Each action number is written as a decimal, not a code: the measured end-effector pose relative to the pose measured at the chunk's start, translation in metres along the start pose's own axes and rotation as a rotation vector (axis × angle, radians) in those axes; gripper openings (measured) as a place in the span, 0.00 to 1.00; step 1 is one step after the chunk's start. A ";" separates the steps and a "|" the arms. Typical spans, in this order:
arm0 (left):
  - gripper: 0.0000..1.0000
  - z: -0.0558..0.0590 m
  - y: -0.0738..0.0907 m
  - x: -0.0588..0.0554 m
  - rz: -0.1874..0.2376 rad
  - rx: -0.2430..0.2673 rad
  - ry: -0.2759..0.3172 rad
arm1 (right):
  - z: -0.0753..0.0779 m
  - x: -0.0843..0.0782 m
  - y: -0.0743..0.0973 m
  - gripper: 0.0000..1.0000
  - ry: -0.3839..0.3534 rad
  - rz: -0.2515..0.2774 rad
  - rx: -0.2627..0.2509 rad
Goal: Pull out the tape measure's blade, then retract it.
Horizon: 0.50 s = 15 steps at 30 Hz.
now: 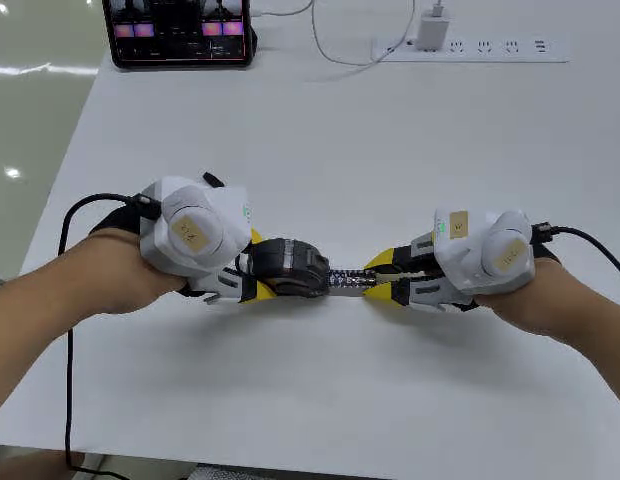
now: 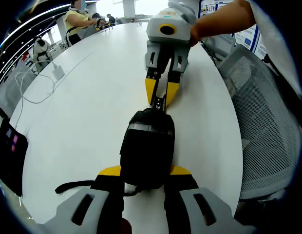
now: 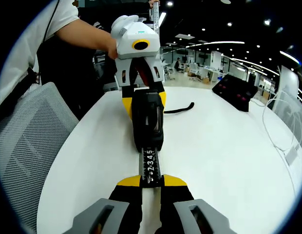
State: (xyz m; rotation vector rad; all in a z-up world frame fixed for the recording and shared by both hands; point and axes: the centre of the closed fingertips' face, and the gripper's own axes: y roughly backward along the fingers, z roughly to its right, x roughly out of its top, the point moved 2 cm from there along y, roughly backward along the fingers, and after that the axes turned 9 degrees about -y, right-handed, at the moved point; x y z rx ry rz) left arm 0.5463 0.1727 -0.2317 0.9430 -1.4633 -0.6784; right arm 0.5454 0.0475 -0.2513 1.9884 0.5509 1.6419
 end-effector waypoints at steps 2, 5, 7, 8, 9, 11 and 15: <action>0.26 0.000 0.000 0.000 0.000 0.000 0.000 | 0.001 -0.001 0.002 0.09 -0.006 0.000 -0.003; 0.26 0.000 0.000 0.000 0.000 -0.001 -0.003 | 0.001 -0.004 0.004 0.09 -0.009 -0.005 -0.007; 0.26 0.000 0.000 0.000 0.000 -0.002 -0.005 | 0.001 -0.005 0.006 0.09 -0.012 -0.007 -0.010; 0.26 0.000 0.000 0.000 0.000 -0.002 -0.004 | 0.001 -0.006 0.006 0.09 -0.011 -0.009 -0.011; 0.26 0.000 0.000 0.000 -0.001 -0.002 -0.004 | 0.001 -0.006 0.007 0.09 -0.011 -0.010 -0.012; 0.26 0.000 0.000 0.000 -0.001 -0.002 -0.004 | 0.001 -0.007 0.009 0.09 -0.012 -0.012 -0.014; 0.26 0.001 0.000 0.000 -0.002 -0.003 -0.003 | 0.003 -0.010 0.012 0.09 -0.016 -0.021 -0.021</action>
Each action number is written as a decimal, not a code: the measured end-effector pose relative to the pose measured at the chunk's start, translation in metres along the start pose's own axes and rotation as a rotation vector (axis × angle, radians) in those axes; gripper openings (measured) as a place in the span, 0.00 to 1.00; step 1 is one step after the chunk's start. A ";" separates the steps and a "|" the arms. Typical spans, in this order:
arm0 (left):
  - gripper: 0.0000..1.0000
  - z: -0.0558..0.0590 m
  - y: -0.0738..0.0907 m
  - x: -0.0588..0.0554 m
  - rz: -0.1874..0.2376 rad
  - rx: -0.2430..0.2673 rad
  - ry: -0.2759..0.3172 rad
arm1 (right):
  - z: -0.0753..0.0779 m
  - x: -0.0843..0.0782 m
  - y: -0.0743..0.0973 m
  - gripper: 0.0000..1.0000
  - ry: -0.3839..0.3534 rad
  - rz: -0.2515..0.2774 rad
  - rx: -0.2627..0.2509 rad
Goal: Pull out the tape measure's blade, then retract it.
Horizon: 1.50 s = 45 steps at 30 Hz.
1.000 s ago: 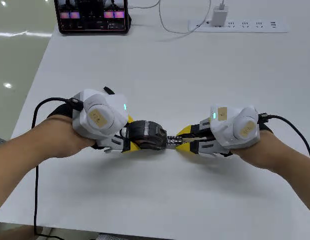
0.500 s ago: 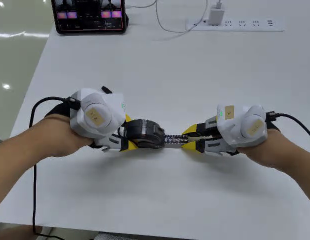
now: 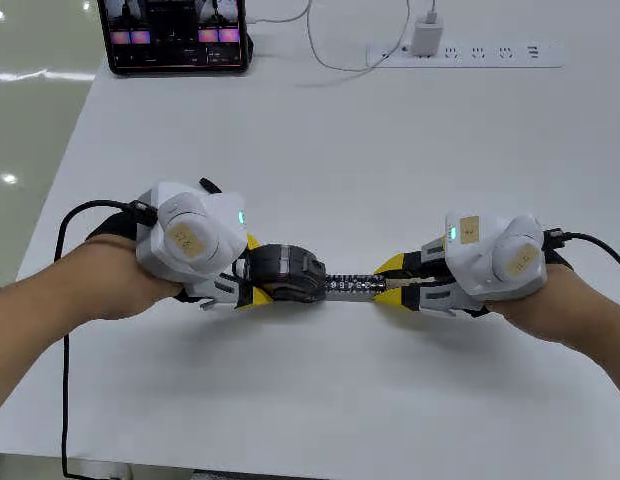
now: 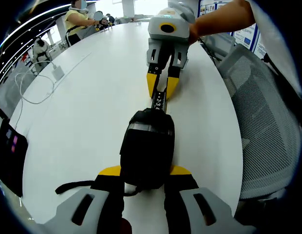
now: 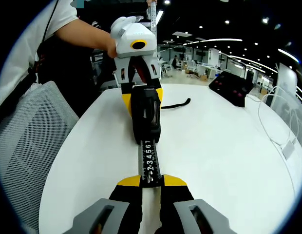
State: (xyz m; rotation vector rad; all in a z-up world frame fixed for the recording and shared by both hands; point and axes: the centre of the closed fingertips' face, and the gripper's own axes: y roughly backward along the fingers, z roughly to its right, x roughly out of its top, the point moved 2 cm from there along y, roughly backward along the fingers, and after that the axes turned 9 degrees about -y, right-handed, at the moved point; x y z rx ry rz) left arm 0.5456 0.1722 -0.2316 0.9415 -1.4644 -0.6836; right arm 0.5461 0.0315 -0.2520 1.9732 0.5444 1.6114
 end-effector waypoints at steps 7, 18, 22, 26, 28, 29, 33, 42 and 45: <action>0.26 0.000 0.000 0.000 -0.002 -0.002 0.001 | 0.001 -0.003 0.005 0.09 -0.004 -0.009 -0.007; 0.26 0.000 0.000 0.000 -0.003 -0.003 -0.003 | 0.002 -0.008 0.013 0.08 -0.007 -0.027 -0.016; 0.26 0.000 0.000 0.000 -0.002 -0.003 -0.003 | 0.003 -0.011 0.016 0.08 -0.011 -0.035 -0.019; 0.26 0.000 0.000 0.000 -0.003 -0.004 -0.004 | 0.003 -0.013 0.019 0.08 -0.011 -0.042 -0.023; 0.26 0.000 0.000 0.000 -0.002 -0.004 -0.001 | 0.004 -0.014 0.021 0.08 -0.011 -0.046 -0.027; 0.26 0.000 0.000 0.000 -0.002 -0.004 -0.001 | 0.005 -0.015 0.022 0.08 -0.012 -0.048 -0.029; 0.26 0.000 -0.001 0.000 -0.003 -0.004 -0.002 | 0.006 -0.019 0.025 0.08 -0.012 -0.059 -0.035; 0.26 -0.001 -0.001 0.000 -0.004 -0.007 -0.007 | 0.008 -0.026 0.033 0.08 -0.017 -0.079 -0.046; 0.26 -0.001 -0.001 0.001 -0.004 -0.006 -0.007 | 0.009 -0.029 0.035 0.08 -0.018 -0.085 -0.049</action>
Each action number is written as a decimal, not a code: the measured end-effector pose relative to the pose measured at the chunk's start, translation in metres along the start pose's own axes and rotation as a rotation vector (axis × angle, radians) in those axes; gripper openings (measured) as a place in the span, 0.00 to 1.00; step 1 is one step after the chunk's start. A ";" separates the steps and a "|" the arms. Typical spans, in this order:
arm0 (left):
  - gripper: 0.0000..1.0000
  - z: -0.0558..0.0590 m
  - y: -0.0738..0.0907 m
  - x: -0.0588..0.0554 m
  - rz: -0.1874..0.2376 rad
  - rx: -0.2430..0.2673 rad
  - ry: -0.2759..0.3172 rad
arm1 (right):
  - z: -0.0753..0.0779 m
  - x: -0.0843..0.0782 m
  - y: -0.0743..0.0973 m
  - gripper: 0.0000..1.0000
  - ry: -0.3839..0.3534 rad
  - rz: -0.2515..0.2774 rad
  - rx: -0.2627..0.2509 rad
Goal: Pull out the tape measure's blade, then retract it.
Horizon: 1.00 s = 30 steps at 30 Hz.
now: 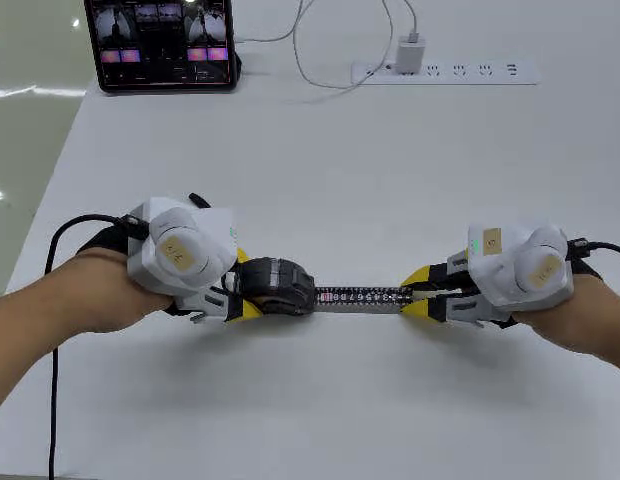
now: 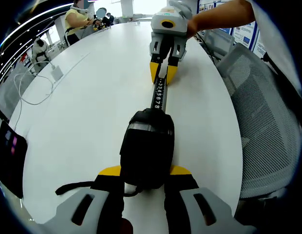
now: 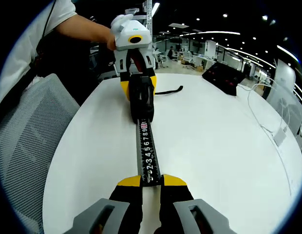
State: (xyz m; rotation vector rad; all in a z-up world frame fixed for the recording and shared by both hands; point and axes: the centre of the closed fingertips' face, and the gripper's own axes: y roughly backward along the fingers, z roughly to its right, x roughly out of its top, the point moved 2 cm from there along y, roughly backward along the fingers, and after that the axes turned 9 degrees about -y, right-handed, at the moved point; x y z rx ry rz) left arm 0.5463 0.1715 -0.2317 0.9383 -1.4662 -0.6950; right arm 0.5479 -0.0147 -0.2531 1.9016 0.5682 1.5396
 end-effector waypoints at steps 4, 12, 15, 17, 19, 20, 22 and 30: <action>0.26 0.000 0.000 0.000 0.000 0.000 0.000 | 0.000 -0.001 0.004 0.08 -0.002 -0.005 -0.004; 0.26 0.000 0.000 0.000 -0.001 -0.001 0.000 | 0.000 -0.007 0.010 0.08 -0.008 -0.017 -0.013; 0.26 0.000 0.000 0.000 -0.001 -0.001 -0.001 | 0.001 -0.009 0.012 0.08 -0.009 -0.021 -0.016; 0.26 0.000 0.000 0.000 -0.002 -0.001 0.000 | 0.001 -0.010 0.014 0.08 -0.009 -0.025 -0.017; 0.27 0.000 0.000 0.001 -0.001 -0.001 0.000 | 0.002 -0.011 0.016 0.08 -0.011 -0.028 -0.020; 0.27 0.000 0.000 0.001 -0.001 -0.001 0.001 | 0.001 -0.012 0.017 0.08 -0.013 -0.029 -0.020; 0.26 0.000 0.000 0.001 -0.001 0.000 0.001 | 0.002 -0.013 0.019 0.08 -0.016 -0.028 -0.022; 0.27 0.001 0.000 0.002 0.000 0.000 0.001 | 0.004 -0.021 0.028 0.08 -0.025 -0.041 -0.031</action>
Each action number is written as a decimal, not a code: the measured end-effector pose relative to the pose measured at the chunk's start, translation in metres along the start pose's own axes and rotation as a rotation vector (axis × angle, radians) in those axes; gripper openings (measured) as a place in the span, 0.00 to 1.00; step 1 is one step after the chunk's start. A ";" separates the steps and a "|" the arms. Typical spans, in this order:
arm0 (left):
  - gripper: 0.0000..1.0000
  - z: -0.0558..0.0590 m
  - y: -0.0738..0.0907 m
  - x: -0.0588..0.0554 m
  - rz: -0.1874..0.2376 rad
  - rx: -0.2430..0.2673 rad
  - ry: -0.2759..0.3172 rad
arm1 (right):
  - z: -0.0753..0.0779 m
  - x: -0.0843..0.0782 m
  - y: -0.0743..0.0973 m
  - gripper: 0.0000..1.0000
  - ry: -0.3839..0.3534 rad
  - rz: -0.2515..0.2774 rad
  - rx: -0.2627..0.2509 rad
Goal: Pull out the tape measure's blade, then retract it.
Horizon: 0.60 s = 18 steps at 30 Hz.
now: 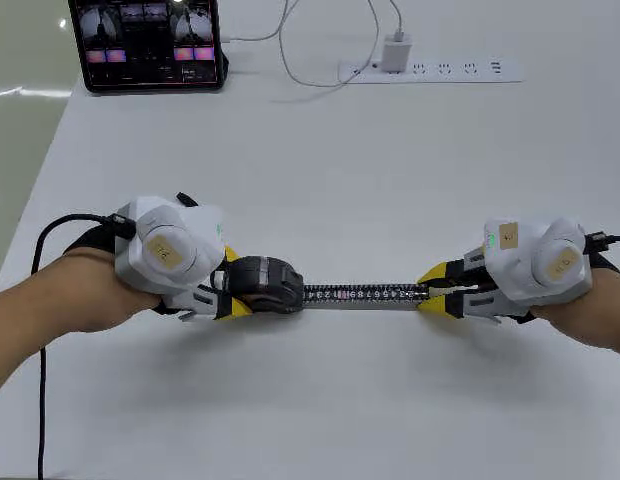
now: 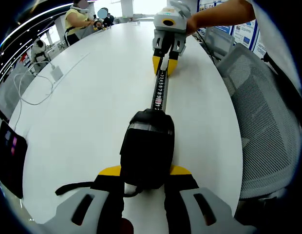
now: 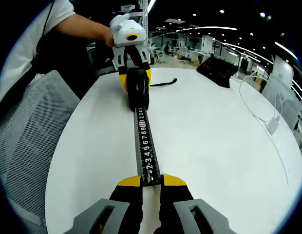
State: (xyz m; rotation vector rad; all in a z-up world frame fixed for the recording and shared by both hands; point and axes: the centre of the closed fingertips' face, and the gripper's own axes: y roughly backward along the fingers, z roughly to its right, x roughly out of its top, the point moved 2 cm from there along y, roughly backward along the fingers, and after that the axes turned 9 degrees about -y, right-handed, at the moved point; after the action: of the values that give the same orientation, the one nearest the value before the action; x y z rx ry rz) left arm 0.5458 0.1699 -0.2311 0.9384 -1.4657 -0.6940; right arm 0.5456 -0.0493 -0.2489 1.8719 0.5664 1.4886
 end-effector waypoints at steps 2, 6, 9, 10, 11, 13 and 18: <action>0.27 0.000 0.000 0.000 0.000 -0.001 0.001 | 0.001 -0.002 0.002 0.08 -0.002 -0.005 -0.004; 0.27 0.001 0.000 0.001 0.001 0.000 -0.002 | 0.002 -0.006 0.005 0.08 -0.005 -0.010 -0.009; 0.27 0.001 0.000 0.001 0.001 -0.001 0.001 | 0.003 -0.008 0.007 0.08 -0.010 -0.012 -0.013; 0.27 0.001 0.000 0.001 0.001 -0.001 0.000 | 0.002 -0.009 0.008 0.08 -0.010 -0.014 -0.014; 0.27 0.001 0.000 0.001 0.001 -0.001 -0.001 | 0.002 -0.009 0.008 0.08 -0.012 -0.015 -0.015; 0.27 0.001 0.000 0.002 0.000 -0.003 -0.002 | 0.002 -0.010 0.009 0.08 -0.014 -0.015 -0.017; 0.27 0.001 0.001 0.002 0.001 -0.002 -0.001 | 0.004 -0.013 0.013 0.08 -0.015 -0.020 -0.022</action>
State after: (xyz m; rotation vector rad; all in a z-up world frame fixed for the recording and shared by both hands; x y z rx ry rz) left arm 0.5451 0.1685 -0.2298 0.9360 -1.4666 -0.6952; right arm 0.5447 -0.0682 -0.2482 1.8539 0.5578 1.4616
